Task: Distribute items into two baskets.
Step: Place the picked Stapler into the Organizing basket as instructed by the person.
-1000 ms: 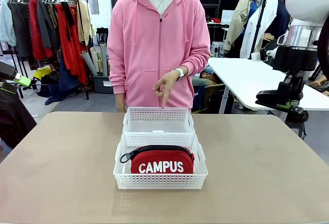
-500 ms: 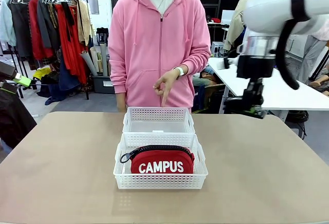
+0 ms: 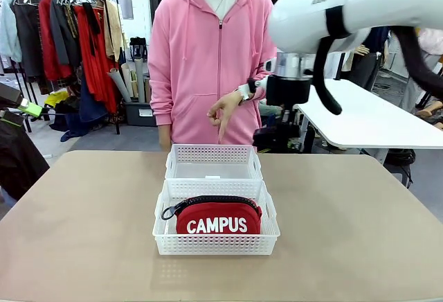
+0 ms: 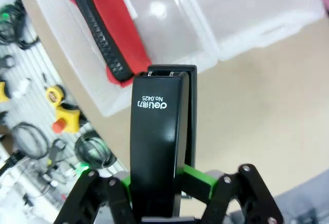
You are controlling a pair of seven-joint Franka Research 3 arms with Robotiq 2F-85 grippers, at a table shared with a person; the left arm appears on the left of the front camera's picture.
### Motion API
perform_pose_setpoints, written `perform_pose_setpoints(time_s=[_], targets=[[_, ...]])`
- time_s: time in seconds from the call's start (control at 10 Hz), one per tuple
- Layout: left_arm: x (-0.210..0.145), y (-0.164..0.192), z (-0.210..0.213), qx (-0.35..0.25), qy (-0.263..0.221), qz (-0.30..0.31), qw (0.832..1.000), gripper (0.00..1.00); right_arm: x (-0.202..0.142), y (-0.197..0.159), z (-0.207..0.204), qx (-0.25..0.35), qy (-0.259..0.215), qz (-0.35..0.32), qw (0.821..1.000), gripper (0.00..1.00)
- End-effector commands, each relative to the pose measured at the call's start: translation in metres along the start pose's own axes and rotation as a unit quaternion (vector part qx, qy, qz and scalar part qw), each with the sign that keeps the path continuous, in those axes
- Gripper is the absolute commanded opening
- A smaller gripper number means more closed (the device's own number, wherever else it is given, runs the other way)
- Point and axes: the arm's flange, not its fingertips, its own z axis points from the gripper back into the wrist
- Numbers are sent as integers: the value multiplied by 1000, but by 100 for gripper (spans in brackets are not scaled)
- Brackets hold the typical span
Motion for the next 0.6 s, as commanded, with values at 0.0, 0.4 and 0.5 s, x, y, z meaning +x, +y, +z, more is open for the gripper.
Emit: perform_pose_setpoints(time_s=[0.0,0.4,0.5], targets=[[-1,-1,0,-2,-1,6,1000,100,40,-17,-1,-13,18,37,999,7],[-1,-1,0,-2,-1,6,1000,100,101,-42,-29,0,-21,93,995,7],[-1,-1,0,-2,-1,6,1000,100,114,-45,-36,-7,-27,104,994,7]])
